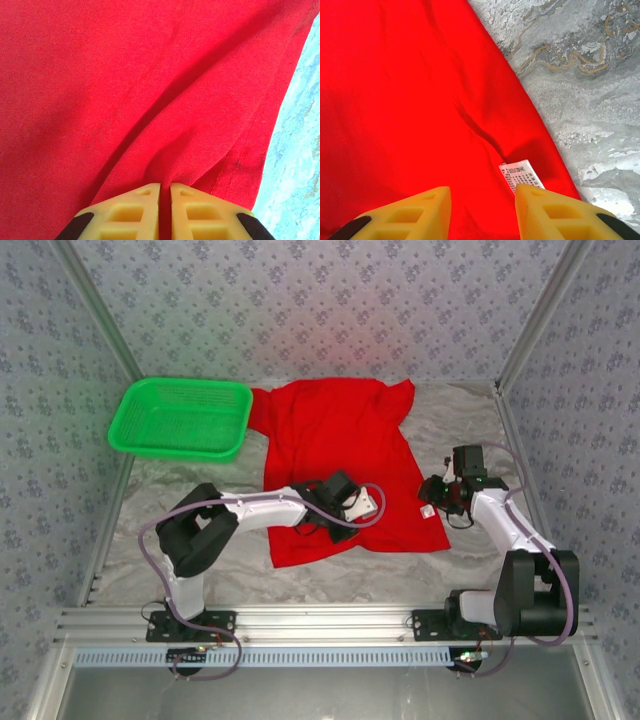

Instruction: Fold the inside-out t-shirt

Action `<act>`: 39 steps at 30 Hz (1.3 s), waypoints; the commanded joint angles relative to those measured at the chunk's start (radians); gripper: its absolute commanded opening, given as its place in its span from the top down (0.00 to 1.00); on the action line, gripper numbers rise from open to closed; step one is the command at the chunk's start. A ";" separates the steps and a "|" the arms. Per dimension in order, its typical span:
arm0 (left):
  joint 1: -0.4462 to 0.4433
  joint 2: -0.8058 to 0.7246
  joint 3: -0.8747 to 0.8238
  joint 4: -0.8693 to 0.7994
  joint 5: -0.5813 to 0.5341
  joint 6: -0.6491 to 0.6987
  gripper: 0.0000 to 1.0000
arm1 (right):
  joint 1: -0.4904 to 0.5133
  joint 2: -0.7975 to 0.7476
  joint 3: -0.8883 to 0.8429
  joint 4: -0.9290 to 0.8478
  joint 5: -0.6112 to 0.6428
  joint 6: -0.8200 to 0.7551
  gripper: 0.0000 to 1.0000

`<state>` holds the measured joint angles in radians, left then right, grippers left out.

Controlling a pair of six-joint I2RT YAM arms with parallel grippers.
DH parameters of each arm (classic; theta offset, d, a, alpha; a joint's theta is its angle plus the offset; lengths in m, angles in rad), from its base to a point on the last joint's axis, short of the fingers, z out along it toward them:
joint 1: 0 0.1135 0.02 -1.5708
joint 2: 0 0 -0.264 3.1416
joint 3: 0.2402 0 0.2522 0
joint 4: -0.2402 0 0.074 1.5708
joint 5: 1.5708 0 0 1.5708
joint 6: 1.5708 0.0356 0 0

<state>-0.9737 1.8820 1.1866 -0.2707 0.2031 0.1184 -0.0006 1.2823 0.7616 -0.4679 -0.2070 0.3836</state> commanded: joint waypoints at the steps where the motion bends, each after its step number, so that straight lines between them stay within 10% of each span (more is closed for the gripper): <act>1: 0.013 -0.001 0.030 -0.024 0.040 -0.012 0.87 | -0.005 -0.017 -0.008 -0.014 -0.015 -0.017 0.59; 25: 0.045 -0.104 -0.006 0.029 0.079 -0.112 1.00 | 0.013 -0.086 -0.015 -0.015 -0.034 -0.031 0.59; 39: 0.150 -0.228 -0.101 0.129 0.199 -0.263 1.00 | 0.324 -0.369 -0.164 0.208 -0.173 -0.142 0.47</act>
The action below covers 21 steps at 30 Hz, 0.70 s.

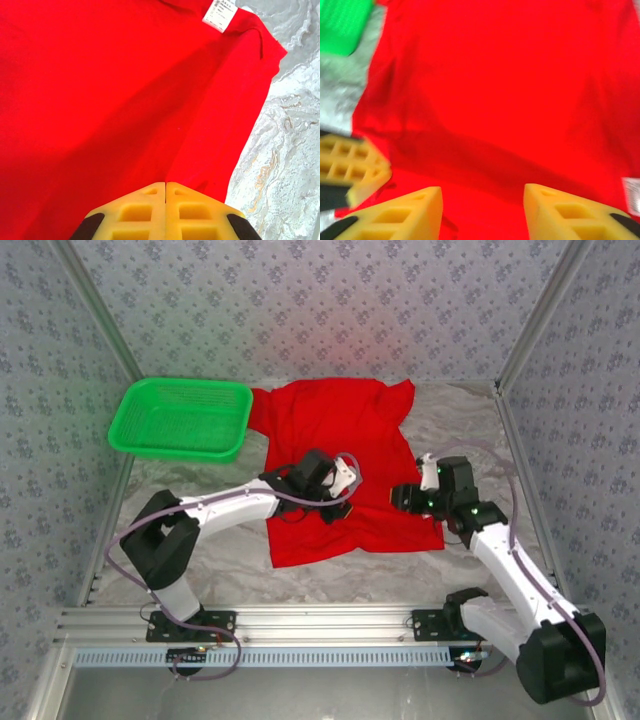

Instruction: Fold the inside-out t-shirt

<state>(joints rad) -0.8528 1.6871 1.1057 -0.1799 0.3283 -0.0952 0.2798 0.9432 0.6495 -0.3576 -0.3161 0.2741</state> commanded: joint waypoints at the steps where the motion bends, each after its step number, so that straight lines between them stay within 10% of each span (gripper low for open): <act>1: 0.037 -0.036 -0.026 0.053 0.088 -0.059 1.00 | 0.071 -0.036 -0.079 0.150 -0.065 -0.020 0.43; 7: 0.056 -0.044 -0.035 0.066 0.113 -0.070 1.00 | 0.200 0.057 -0.145 0.334 -0.009 -0.035 0.30; 14: 0.099 -0.085 -0.033 0.084 0.044 -0.166 1.00 | 0.324 0.059 -0.186 0.374 0.022 -0.062 0.43; 21: 0.107 -0.148 -0.004 0.066 0.059 -0.235 1.00 | 0.539 0.228 -0.271 0.704 0.319 -0.056 0.60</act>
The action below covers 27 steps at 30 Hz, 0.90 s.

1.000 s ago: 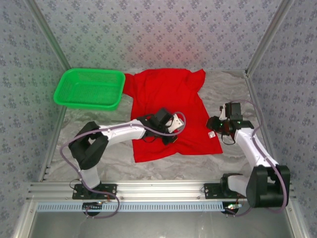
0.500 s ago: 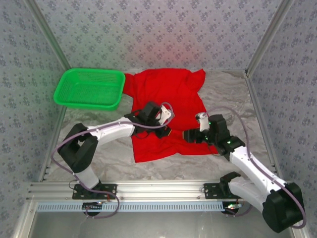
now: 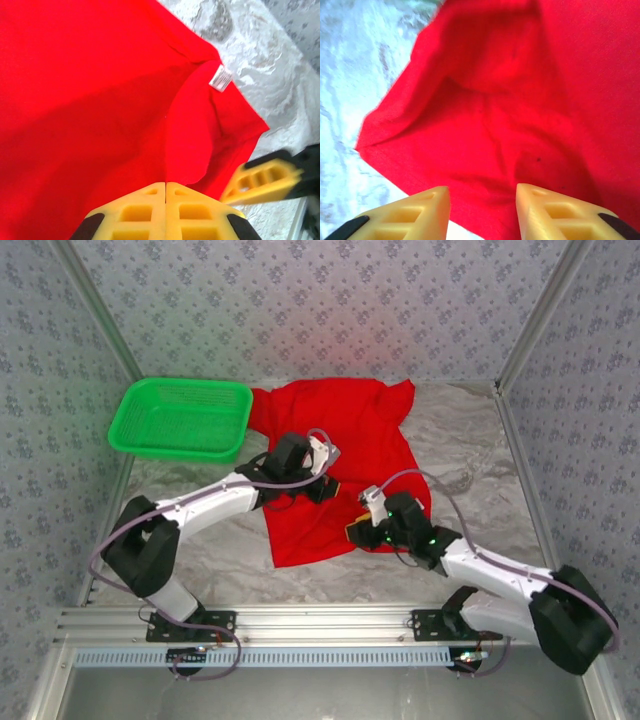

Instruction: Fold the inside-out t-shirt

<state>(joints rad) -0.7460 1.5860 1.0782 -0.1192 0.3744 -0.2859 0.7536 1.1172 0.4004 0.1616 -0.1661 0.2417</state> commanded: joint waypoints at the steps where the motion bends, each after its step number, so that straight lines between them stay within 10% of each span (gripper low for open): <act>1: -0.001 -0.055 0.032 -0.007 0.015 -0.044 1.00 | 0.082 0.092 -0.020 0.237 0.200 -0.035 0.61; 11: 0.003 -0.088 0.120 -0.119 -0.029 -0.025 1.00 | 0.112 0.468 0.025 0.648 0.371 -0.164 0.69; 27: 0.011 -0.158 0.241 -0.162 -0.053 0.003 1.00 | 0.073 0.701 0.144 0.754 0.515 -0.258 0.74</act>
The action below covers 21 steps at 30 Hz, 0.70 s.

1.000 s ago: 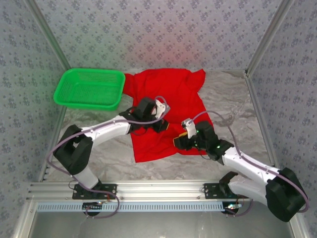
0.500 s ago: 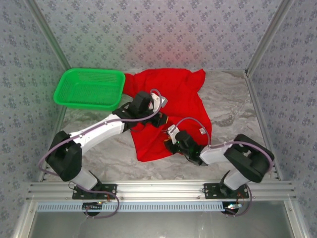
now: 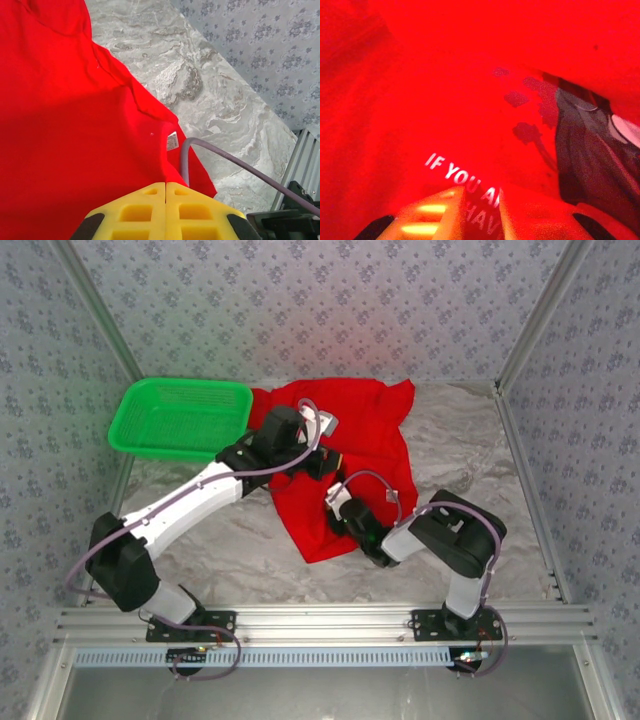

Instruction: Fold the inside-out t-shirt

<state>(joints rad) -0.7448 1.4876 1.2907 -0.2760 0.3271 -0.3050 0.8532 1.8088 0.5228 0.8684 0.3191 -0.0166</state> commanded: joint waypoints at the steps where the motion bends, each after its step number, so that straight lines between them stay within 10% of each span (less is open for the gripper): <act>1: 0.014 -0.070 0.023 -0.006 -0.008 0.028 1.00 | -0.039 0.000 0.017 0.045 0.021 0.013 0.74; 21: 0.011 -0.150 -0.014 0.088 0.145 0.057 1.00 | -0.161 -0.085 0.054 -0.113 -0.052 0.108 0.77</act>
<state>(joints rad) -0.7330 1.3815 1.2793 -0.2504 0.4160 -0.2550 0.6918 1.7573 0.5312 0.8192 0.2546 0.0826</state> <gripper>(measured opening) 0.042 0.237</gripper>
